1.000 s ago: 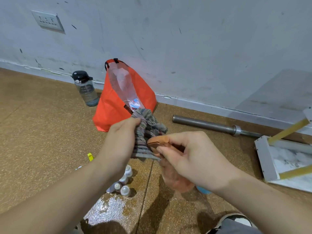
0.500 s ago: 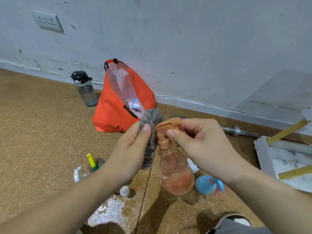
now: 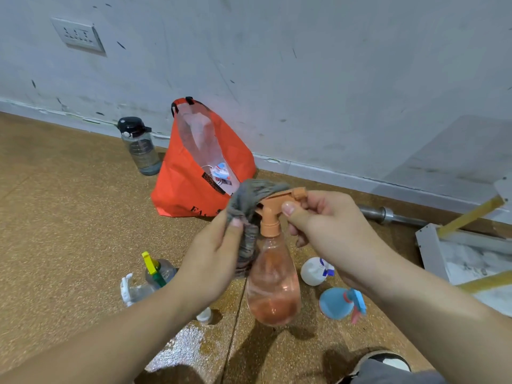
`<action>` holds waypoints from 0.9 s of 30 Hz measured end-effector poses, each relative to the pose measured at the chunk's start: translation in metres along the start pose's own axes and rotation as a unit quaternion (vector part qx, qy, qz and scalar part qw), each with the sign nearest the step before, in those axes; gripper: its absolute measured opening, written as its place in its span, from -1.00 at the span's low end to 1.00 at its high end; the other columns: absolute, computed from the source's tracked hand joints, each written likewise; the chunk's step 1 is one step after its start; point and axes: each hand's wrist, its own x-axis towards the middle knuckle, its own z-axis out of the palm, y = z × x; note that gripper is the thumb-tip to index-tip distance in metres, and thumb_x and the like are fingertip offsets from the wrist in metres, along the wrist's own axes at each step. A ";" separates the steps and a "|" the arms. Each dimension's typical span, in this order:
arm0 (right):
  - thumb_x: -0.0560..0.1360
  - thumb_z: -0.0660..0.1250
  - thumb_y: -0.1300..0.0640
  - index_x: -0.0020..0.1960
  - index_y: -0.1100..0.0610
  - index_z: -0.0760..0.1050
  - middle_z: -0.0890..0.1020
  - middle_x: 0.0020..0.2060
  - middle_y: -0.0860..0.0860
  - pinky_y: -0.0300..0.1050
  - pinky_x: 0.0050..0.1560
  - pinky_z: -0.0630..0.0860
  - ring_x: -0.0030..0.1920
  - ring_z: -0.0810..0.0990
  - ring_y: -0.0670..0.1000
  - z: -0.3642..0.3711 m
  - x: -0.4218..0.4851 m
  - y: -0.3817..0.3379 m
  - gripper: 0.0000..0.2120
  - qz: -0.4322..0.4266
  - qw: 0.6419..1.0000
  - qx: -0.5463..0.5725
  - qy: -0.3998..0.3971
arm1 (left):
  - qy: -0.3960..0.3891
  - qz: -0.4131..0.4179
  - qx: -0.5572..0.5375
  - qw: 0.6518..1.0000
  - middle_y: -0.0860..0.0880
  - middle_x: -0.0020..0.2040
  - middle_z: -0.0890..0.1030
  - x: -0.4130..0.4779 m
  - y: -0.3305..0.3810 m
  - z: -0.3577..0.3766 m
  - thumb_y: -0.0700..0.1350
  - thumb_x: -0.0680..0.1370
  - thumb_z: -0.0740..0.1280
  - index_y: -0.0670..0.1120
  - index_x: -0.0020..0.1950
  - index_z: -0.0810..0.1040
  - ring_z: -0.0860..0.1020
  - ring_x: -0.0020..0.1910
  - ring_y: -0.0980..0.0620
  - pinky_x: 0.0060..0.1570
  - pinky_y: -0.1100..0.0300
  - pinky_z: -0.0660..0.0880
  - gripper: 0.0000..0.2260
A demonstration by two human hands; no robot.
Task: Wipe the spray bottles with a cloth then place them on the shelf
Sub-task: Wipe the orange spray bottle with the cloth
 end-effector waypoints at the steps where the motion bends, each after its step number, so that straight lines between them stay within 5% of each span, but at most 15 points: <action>1: 0.64 0.37 0.15 -0.17 0.13 0.65 0.58 -0.44 -0.06 -0.08 -0.20 0.49 -0.40 0.47 -0.06 -0.002 0.001 0.000 -0.78 0.016 1.000 0.022 0.013 | 0.010 -0.113 -0.105 0.988 0.16 0.03 0.75 0.001 0.000 0.002 0.01 0.75 0.16 0.00 0.24 0.63 0.70 0.10 0.12 -0.07 0.28 0.57 -0.74; 3: 0.64 0.36 0.16 -0.17 0.09 0.64 0.56 -0.43 -0.03 -0.08 -0.27 0.47 -0.40 0.44 -0.03 -0.007 0.003 0.000 -0.78 0.043 0.997 0.058 0.027 | 0.036 -0.251 -0.212 0.944 0.05 -0.12 0.77 0.002 0.005 0.002 -0.01 0.75 0.16 -0.08 0.12 0.65 0.73 -0.17 0.15 -0.37 0.34 0.56 -0.71; 5: 0.66 0.34 0.17 -0.13 0.06 0.62 0.54 -0.44 -0.03 -0.12 -0.30 0.47 -0.41 0.42 -0.02 -0.008 0.004 0.000 -0.79 0.057 0.996 0.067 0.029 | 0.054 -0.261 -0.203 0.942 0.01 -0.13 0.76 0.001 0.010 0.000 0.01 0.75 0.17 -0.08 0.09 0.66 0.72 -0.21 0.13 -0.39 0.32 0.54 -0.70; 8: 0.68 0.29 0.17 -0.10 0.01 0.60 0.57 -0.48 -0.13 -0.11 -0.21 0.46 -0.44 0.48 -0.10 -0.006 0.005 0.003 -0.79 0.048 0.997 0.053 0.017 | 0.043 -0.149 -0.108 0.982 0.03 -0.02 0.75 -0.003 0.017 -0.002 0.02 0.74 0.19 -0.05 0.10 0.67 0.70 0.00 0.05 -0.09 0.19 0.59 -0.71; 12: 0.67 0.29 0.09 -0.04 -0.05 0.58 0.65 -0.36 -0.20 -0.23 -0.10 0.46 -0.30 0.59 -0.21 -0.003 0.005 0.006 -0.85 -0.030 0.997 -0.060 0.026 | -0.082 -0.002 -0.015 0.997 0.11 0.05 0.70 -0.028 0.031 0.018 0.14 0.72 0.14 0.01 0.18 0.61 0.62 0.09 0.12 0.15 0.15 0.53 -0.69; 16: 0.65 0.31 0.08 -0.01 -0.02 0.56 0.69 -0.17 -0.17 -0.46 -0.16 0.40 -0.10 0.61 -0.25 0.002 0.000 0.004 -0.92 -0.087 0.989 -0.112 0.049 | -0.031 0.024 -0.054 0.998 0.11 -0.14 0.62 -0.022 0.031 0.022 0.12 0.70 0.11 -0.12 -0.01 0.61 0.56 -0.14 0.14 -0.11 0.20 0.48 -0.59; 20: 0.64 0.32 0.05 -0.02 0.02 0.52 0.62 -0.22 -0.05 -0.29 -0.23 0.41 -0.23 0.54 -0.10 0.004 -0.005 0.004 -0.92 -0.151 0.976 -0.146 0.051 | 0.016 0.059 -0.033 0.998 0.17 -0.37 0.38 -0.013 0.030 0.020 -0.08 0.68 0.29 0.00 -0.35 0.44 0.36 -0.36 0.23 -0.29 0.38 0.27 -0.63; 22: 0.64 0.32 0.06 -0.05 0.00 0.51 0.63 -0.28 -0.09 -0.24 -0.26 0.43 -0.26 0.57 -0.09 0.004 -0.007 0.001 -0.91 -0.172 0.974 -0.138 0.053 | 0.036 0.069 -0.044 0.996 0.19 -0.38 0.41 -0.010 0.030 0.022 -0.15 0.66 0.35 0.09 -0.35 0.46 0.38 -0.36 0.25 -0.30 0.41 0.28 -0.62; 25: 0.65 0.33 0.12 -0.04 0.00 0.54 0.69 -0.23 -0.17 -0.37 -0.16 0.48 -0.18 0.65 -0.20 0.005 -0.010 -0.007 -0.90 -0.166 0.982 -0.053 0.070 | 0.047 0.045 -0.110 0.992 0.18 -0.35 0.52 -0.010 0.028 0.025 -0.09 0.65 0.33 -0.06 -0.18 0.58 0.43 -0.34 0.27 -0.30 0.38 0.37 -0.78; 27: 0.66 0.32 0.14 -0.01 0.01 0.57 0.73 -0.14 -0.13 -0.16 0.06 0.62 -0.07 0.71 -0.16 0.008 -0.012 -0.010 -0.90 -0.132 0.989 0.033 0.060 | 0.060 0.057 -0.095 0.992 0.11 -0.30 0.56 -0.012 0.028 0.025 0.03 0.68 0.23 -0.12 -0.11 0.57 0.48 -0.29 0.18 -0.26 0.30 0.43 -0.70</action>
